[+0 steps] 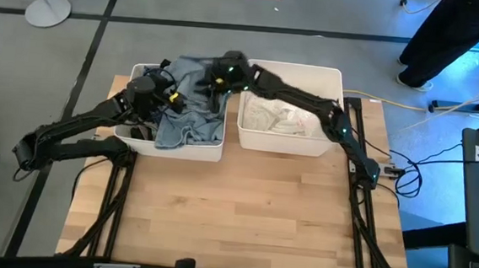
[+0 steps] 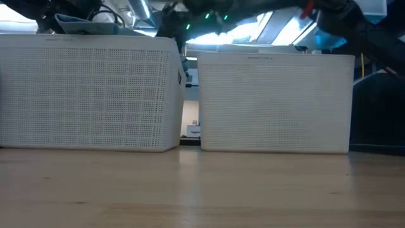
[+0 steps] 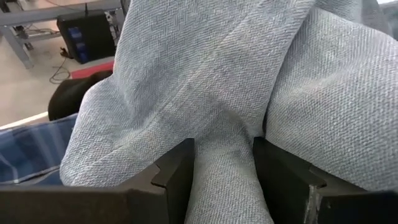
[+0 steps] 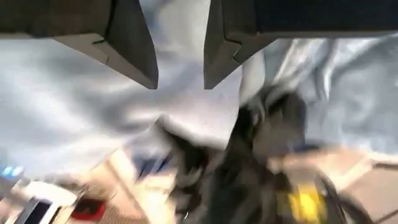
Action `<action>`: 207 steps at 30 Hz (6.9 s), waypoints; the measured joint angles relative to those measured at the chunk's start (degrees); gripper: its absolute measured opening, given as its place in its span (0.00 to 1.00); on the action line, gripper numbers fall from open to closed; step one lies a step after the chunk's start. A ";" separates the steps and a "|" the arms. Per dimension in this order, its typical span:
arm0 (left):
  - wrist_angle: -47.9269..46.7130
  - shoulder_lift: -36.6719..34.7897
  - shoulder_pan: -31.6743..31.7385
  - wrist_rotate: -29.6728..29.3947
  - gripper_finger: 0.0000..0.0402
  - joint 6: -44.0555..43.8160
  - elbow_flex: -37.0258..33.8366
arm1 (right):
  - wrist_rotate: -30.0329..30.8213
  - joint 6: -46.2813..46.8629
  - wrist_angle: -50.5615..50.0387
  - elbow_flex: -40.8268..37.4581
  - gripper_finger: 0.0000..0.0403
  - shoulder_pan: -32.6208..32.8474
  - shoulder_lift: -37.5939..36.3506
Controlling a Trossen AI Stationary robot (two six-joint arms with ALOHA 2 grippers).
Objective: Sort clothes
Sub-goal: Put the light blue pants into the left white bin, then return to Home Position
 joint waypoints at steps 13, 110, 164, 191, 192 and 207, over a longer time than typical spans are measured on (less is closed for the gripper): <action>-2.76 -6.44 -0.17 0.04 0.40 5.71 4.81 | 7.27 -2.89 -9.83 0.37 0.33 -0.15 -12.25; 9.82 -30.48 -53.82 29.15 0.00 -6.54 -14.10 | 32.43 24.82 36.47 -115.85 0.04 33.14 -93.66; 16.53 -34.77 -57.48 -3.02 0.00 -2.32 -30.75 | 29.81 28.54 54.98 -133.25 0.04 33.03 -95.38; 16.52 -36.35 -57.59 -3.37 0.00 -2.46 -30.75 | 33.55 24.91 34.29 -133.44 0.04 33.16 -118.74; 16.49 -36.35 -57.59 -3.41 0.00 -2.43 -30.75 | 33.53 25.07 34.25 -133.45 0.04 33.16 -118.38; 16.43 -35.36 -57.59 -6.39 0.00 1.05 -30.75 | 31.89 25.34 34.20 -133.14 0.04 33.14 -118.36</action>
